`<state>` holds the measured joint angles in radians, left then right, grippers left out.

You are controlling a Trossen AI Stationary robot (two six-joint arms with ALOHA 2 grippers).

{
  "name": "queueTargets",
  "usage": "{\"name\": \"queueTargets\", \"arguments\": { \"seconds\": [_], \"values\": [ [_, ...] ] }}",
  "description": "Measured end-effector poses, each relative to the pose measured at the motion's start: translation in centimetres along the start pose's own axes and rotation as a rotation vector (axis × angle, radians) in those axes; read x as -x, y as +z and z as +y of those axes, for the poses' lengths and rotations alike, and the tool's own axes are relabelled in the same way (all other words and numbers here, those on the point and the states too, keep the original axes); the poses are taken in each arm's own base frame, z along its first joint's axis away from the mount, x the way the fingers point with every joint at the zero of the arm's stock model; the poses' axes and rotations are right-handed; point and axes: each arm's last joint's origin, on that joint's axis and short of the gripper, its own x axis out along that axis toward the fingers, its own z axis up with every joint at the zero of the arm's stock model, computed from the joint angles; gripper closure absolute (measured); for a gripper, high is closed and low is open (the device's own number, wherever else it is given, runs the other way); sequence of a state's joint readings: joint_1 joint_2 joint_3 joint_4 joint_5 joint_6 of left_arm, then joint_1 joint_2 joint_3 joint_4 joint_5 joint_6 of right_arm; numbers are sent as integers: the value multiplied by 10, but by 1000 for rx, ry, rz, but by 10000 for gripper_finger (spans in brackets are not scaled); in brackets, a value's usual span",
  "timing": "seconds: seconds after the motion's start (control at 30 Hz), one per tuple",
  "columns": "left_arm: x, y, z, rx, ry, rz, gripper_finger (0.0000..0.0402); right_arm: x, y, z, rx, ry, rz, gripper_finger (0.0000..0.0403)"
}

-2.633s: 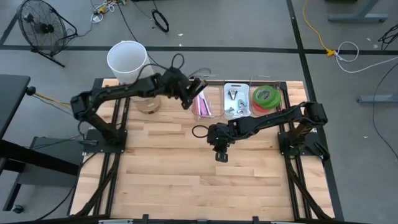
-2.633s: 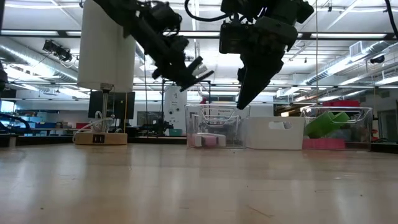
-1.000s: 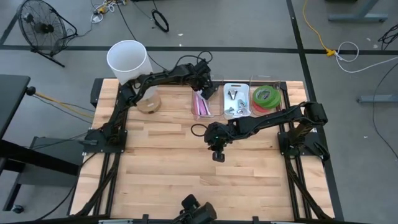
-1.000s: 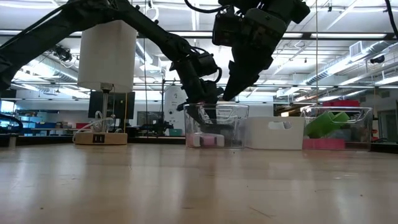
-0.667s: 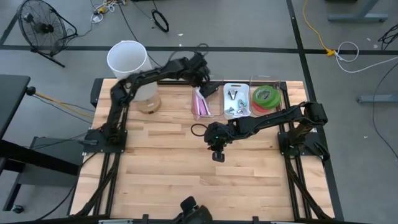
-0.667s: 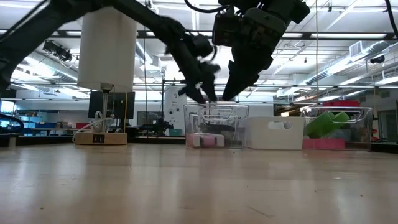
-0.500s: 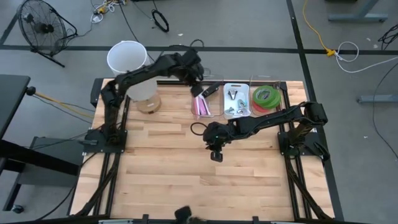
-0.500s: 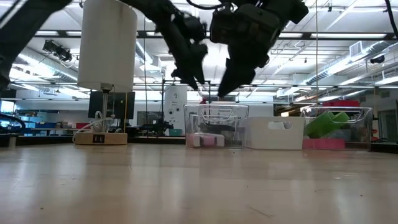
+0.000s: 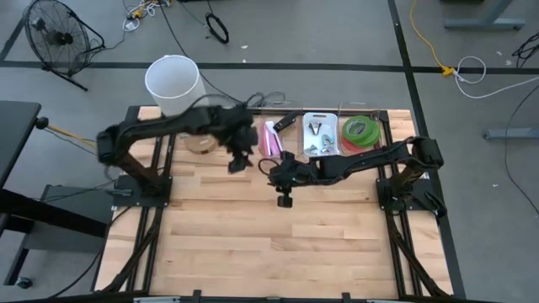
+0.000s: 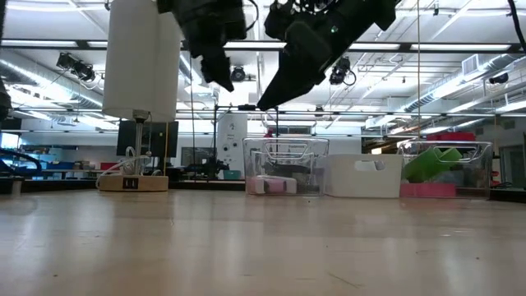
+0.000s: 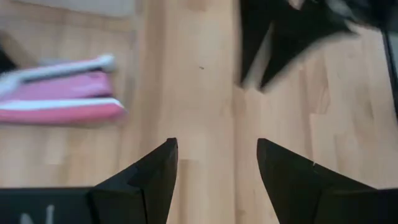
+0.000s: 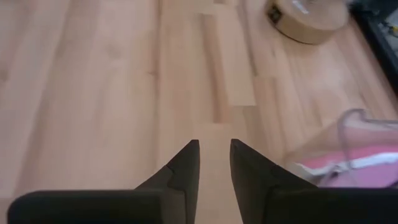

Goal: Pick and place Stapler, Stapler remover, tape
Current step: Return to Home Position

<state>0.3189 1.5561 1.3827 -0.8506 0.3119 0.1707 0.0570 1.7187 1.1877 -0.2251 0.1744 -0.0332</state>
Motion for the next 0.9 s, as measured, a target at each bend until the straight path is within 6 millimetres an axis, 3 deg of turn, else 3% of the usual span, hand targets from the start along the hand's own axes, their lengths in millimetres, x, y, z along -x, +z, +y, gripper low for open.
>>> {"name": "queueTargets", "arguments": {
  "seconds": [0.2, 0.33, 0.73, 0.9],
  "values": [
    [-24, -51, -29, -35, -41, -47, 179, -2, -1, -16, -50, -43, 5, 314],
    [-34, -68, -42, -21, -77, -12, 179, -3, 0, -18, -57, -48, -8, 314],
    [-43, -74, -54, -26, -110, 21, 179, -2, 11, -21, -82, -28, -124, 314],
    [-21, -75, -57, -57, -24, -85, 179, 16, 16, -27, -95, -18, -192, 314]
  ]
}}
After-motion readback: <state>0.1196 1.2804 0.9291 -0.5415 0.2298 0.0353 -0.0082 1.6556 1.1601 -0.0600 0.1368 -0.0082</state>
